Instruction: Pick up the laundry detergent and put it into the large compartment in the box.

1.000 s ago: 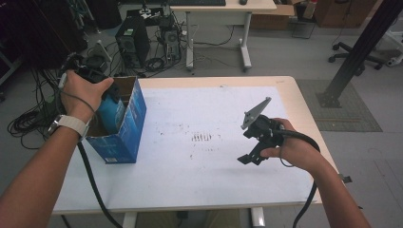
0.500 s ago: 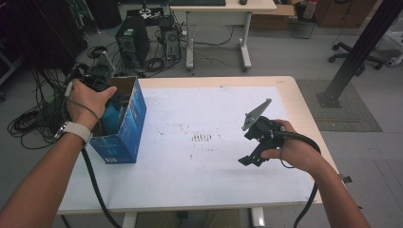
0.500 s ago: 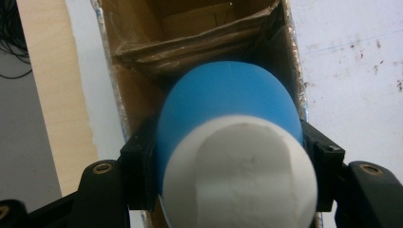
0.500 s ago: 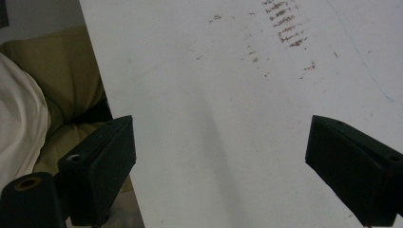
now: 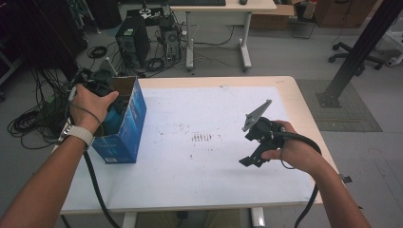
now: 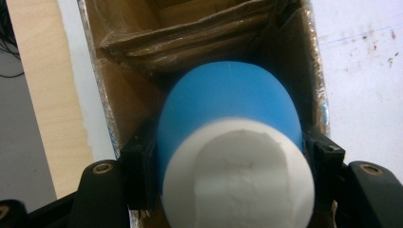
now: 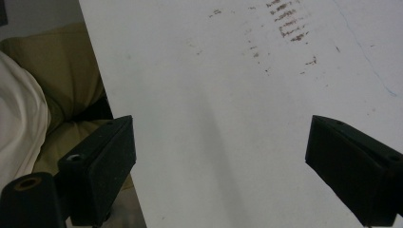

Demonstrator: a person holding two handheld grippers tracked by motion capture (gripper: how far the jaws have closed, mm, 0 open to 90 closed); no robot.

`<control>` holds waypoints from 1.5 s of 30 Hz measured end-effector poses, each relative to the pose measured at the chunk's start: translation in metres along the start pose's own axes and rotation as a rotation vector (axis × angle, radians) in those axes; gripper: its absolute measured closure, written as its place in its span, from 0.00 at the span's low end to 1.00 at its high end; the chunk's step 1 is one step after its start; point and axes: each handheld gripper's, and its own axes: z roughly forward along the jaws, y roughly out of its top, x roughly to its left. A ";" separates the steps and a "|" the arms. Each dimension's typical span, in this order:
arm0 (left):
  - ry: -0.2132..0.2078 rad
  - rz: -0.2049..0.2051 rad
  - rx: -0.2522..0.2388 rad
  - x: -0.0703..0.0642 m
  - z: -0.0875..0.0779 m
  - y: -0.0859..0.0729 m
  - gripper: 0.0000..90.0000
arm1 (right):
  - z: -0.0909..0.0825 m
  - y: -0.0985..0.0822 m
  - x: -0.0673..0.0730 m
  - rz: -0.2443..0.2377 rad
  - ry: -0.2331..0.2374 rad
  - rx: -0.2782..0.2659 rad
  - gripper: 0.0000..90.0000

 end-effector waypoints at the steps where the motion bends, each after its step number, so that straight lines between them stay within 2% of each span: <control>1: 0.003 0.001 0.000 0.000 0.000 0.000 0.41 | 0.000 0.000 0.000 0.001 -0.001 -0.001 0.11; 24: -0.012 0.008 0.023 0.000 0.021 -0.006 0.41 | 0.000 -0.003 0.000 0.010 -0.004 -0.001 0.11; 45: -0.037 -0.003 0.018 0.006 0.026 -0.003 0.41 | 0.003 -0.002 0.000 0.013 0.001 0.006 0.11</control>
